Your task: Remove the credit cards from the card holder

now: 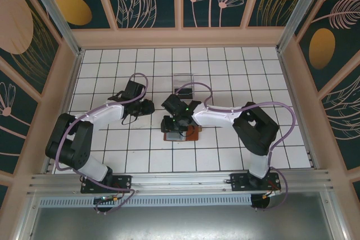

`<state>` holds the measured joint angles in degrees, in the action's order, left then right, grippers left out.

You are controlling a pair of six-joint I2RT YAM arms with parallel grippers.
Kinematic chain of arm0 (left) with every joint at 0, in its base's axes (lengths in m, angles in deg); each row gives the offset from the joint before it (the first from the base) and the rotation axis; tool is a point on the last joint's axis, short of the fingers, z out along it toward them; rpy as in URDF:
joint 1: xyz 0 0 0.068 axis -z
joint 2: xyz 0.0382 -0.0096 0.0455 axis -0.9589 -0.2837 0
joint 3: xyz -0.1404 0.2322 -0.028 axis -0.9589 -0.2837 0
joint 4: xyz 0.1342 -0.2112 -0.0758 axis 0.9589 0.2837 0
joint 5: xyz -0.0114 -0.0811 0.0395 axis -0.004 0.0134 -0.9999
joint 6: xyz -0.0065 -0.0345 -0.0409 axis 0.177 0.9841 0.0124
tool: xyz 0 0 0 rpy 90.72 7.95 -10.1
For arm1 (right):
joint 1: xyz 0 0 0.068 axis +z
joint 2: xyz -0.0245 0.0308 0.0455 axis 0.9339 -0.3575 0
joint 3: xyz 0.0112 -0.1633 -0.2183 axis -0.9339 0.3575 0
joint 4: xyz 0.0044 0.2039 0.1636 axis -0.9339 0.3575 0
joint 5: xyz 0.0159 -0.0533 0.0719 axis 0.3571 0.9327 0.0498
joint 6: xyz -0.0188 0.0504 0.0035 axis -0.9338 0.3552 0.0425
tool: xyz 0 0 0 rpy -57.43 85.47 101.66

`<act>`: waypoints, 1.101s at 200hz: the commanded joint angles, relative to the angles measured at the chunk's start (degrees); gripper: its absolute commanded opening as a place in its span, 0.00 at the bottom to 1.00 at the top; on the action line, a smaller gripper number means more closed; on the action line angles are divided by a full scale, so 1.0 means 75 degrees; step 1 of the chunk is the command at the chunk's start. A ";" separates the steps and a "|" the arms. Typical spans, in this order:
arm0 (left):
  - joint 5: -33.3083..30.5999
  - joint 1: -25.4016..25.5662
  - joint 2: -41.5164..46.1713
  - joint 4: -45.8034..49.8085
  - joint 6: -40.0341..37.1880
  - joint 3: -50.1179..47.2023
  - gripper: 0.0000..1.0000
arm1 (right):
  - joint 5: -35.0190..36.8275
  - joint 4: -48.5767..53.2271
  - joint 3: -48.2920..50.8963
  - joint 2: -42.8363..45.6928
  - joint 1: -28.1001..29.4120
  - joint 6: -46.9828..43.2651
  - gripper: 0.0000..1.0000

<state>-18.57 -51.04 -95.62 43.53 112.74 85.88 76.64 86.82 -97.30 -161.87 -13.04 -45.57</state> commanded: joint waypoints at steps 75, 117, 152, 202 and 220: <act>0.0131 -0.0032 -0.0015 -0.0009 -0.0165 0.0189 0.37 | 0.0501 0.0517 -0.0151 -0.0317 0.0106 0.0341 0.37; 0.0197 -0.0033 -0.0085 -0.0057 -0.0130 0.0252 0.37 | 0.1131 0.1474 -0.0355 -0.0298 0.0150 0.0376 0.38; 0.0226 -0.0032 -0.0150 -0.0045 -0.0117 0.0322 0.37 | 0.1707 0.2115 -0.0706 -0.0266 0.0329 0.0502 0.40; 0.0533 -0.0032 -0.0190 -0.0161 -0.0007 0.0402 0.37 | 0.2670 0.3037 -0.1232 -0.0362 0.0585 0.0574 0.45; 0.0626 -0.0026 -0.0246 -0.0189 0.0033 0.0467 0.37 | 0.2967 0.3397 -0.1347 -0.0421 0.0608 0.0599 0.47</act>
<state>-15.93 -51.04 -96.16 43.49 112.63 87.24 92.20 105.20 -105.29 -163.71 -9.02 -42.38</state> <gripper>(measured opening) 0.367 0.459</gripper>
